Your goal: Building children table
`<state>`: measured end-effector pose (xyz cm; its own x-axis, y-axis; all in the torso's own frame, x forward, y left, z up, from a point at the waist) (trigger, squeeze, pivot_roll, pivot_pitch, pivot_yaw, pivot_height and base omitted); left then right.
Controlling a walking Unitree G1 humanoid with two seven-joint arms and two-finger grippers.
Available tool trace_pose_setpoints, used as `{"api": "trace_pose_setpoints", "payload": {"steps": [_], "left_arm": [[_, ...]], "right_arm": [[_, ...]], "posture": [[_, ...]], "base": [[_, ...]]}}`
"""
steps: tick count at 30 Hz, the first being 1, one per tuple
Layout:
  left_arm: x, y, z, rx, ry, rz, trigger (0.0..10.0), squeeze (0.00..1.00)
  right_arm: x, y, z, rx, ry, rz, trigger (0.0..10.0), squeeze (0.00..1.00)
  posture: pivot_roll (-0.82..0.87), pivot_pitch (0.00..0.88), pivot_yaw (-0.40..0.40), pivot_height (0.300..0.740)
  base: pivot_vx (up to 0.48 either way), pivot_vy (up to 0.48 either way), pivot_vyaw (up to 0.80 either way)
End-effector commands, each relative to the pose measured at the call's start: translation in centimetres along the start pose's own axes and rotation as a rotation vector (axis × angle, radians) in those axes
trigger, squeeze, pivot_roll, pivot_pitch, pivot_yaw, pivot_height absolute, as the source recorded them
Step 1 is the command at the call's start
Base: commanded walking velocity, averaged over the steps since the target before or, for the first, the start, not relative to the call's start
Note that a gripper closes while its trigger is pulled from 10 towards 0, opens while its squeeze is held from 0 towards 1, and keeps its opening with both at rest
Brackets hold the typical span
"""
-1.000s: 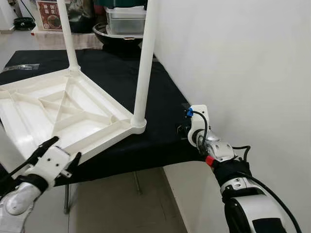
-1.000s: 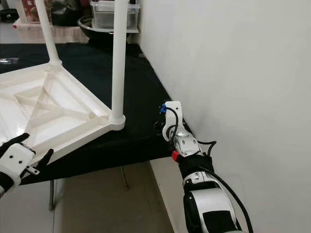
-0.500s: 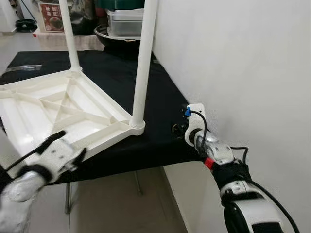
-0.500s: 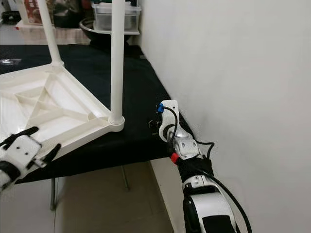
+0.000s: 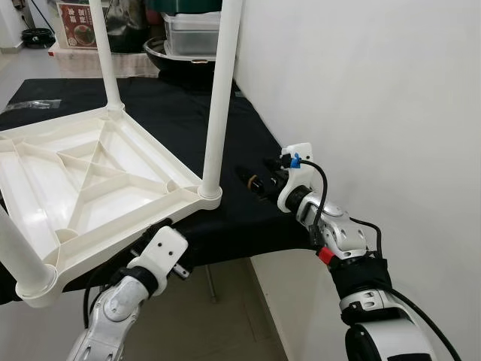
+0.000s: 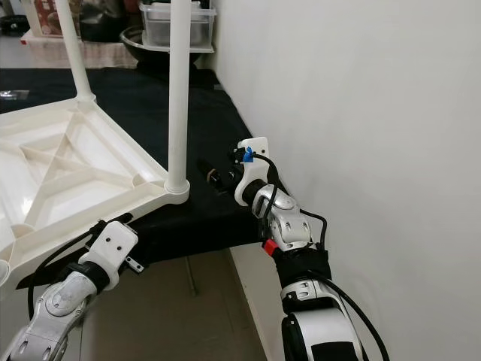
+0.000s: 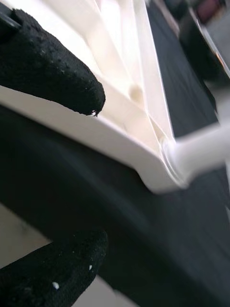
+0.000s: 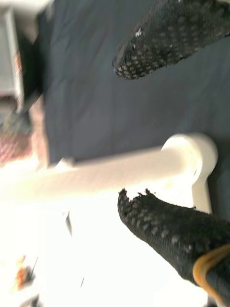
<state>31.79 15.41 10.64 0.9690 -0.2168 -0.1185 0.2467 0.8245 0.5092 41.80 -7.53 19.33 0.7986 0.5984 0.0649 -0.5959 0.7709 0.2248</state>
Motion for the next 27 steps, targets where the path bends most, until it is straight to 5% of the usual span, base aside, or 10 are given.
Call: {"api": "trace_pose_setpoints", "payload": {"steps": [1, 3, 4, 11, 13, 14, 17, 27], "left_arm": [[-0.3, 0.7, -0.6, 0.025, 0.035, 0.034, 10.0, 0.0], [-0.8, 2.1, -1.6, 0.038, 0.073, 0.096, 10.0, 0.0], [-1.1, 2.5, -2.2, 0.042, 0.093, 0.117, 10.0, 0.0], [-1.5, 2.8, -3.0, 0.028, 0.127, 0.144, 10.0, 0.0], [-1.6, 2.4, -2.4, 0.02, 0.106, 0.143, 10.0, 0.0], [-1.4, 1.0, -0.6, 0.003, 0.047, 0.127, 10.0, 0.0], [-1.3, 0.0, 0.3, -0.026, 0.018, 0.11, 10.0, 0.0], [-1.0, -1.0, 0.6, -0.046, 0.013, 0.085, 10.0, 0.0]], "right_arm": [[-0.2, 0.7, 0.9, 0.005, -0.037, 0.055, 10.0, 1.0], [-0.1, 2.1, 1.2, 0.03, -0.044, 0.127, 10.0, 1.0], [0.0, 2.6, 1.3, 0.028, -0.044, 0.147, 10.0, 0.0], [0.6, 3.0, 2.0, 0.019, -0.062, 0.144, 10.0, 0.0], [1.1, 2.0, 2.5, 0.015, -0.076, 0.07, 10.0, 0.0], [0.8, -0.8, 3.3, 0.046, -0.156, -0.123, 10.0, 0.0], [-0.5, -2.3, 1.9, 0.036, -0.149, -0.225, 10.0, 0.0], [-2.2, -3.4, -0.8, 0.061, -0.091, -0.311, 10.0, 0.0]], "posture": [[0.12, 0.003, -0.111, 0.74], [0.12, 0.004, -0.108, 0.74], [0.12, 0.005, -0.114, 0.74], [0.12, 0.006, -0.117, 0.74], [0.12, 0.01, -0.129, 0.74], [0.12, 0.008, -0.134, 0.74], [0.11, 0.008, -0.13, 0.74], [0.11, 0.001, -0.129, 0.74]], "base": [[0.0, 0.0, 0.0], [0.0, 0.0, 0.0], [0.0, 0.0, 0.0], [0.0, 0.0, 0.0], [0.0, 0.0, 0.0], [0.0, 0.0, 0.0], [0.0, 0.0, 0.0], [0.0, 0.0, 0.62]]}}
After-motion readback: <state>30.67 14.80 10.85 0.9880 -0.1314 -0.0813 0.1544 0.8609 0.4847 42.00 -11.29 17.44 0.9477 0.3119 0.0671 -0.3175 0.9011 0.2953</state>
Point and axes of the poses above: a point about 5 cm out from each wrist's last joint towards the gripper, its own x axis pointing out of the wrist towards the gripper, its own z axis along the axis of the wrist's last joint, y = z × x, the point moved 6 cm from there along x, pointing out of the wrist towards the gripper, and after that the axes turned 3 degrees about x, right-handed, at the moved point
